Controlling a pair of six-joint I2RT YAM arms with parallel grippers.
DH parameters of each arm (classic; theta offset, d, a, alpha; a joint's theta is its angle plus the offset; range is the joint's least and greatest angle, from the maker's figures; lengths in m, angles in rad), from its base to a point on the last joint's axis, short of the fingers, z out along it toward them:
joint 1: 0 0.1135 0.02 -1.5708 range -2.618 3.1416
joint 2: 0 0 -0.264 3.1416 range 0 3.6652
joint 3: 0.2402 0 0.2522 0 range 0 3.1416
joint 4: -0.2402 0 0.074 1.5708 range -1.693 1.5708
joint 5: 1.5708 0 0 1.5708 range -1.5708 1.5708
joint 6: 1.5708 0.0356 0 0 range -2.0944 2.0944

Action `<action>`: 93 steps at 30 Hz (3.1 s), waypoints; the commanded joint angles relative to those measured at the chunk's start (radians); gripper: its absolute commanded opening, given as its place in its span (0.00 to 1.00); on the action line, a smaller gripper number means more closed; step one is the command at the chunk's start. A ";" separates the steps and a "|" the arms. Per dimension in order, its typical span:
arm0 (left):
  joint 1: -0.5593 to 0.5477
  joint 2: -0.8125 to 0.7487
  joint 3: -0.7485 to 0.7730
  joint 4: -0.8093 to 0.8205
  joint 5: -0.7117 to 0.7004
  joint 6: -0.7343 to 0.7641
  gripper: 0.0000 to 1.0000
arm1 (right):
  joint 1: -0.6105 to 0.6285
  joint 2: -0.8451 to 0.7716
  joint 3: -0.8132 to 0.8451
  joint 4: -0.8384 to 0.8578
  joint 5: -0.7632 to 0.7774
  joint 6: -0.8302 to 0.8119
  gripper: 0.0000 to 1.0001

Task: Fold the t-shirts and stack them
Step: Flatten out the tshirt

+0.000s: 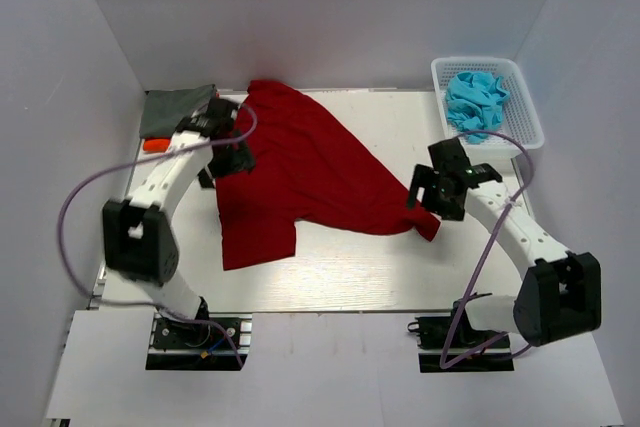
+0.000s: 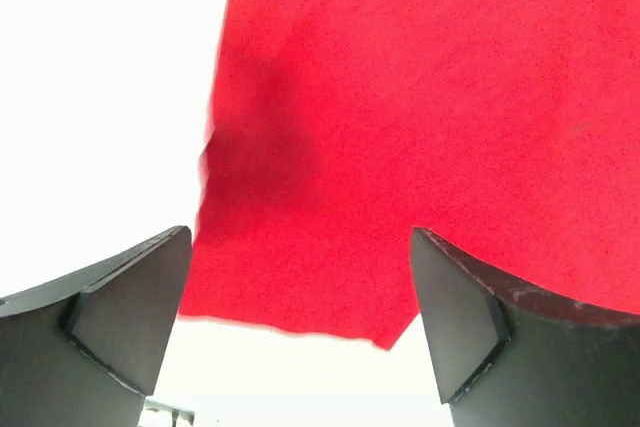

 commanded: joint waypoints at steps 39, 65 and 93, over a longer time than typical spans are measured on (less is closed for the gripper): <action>0.015 -0.318 -0.691 0.160 0.020 -0.329 0.00 | -0.166 -0.008 -0.298 0.336 -0.093 -0.045 0.60; 0.013 -0.653 0.298 0.341 -0.293 0.024 0.00 | -0.163 -0.282 0.528 0.247 0.097 -0.218 0.00; 0.004 -0.610 0.268 0.292 0.059 0.012 0.00 | -0.165 -0.338 0.717 0.232 -0.296 -0.338 0.00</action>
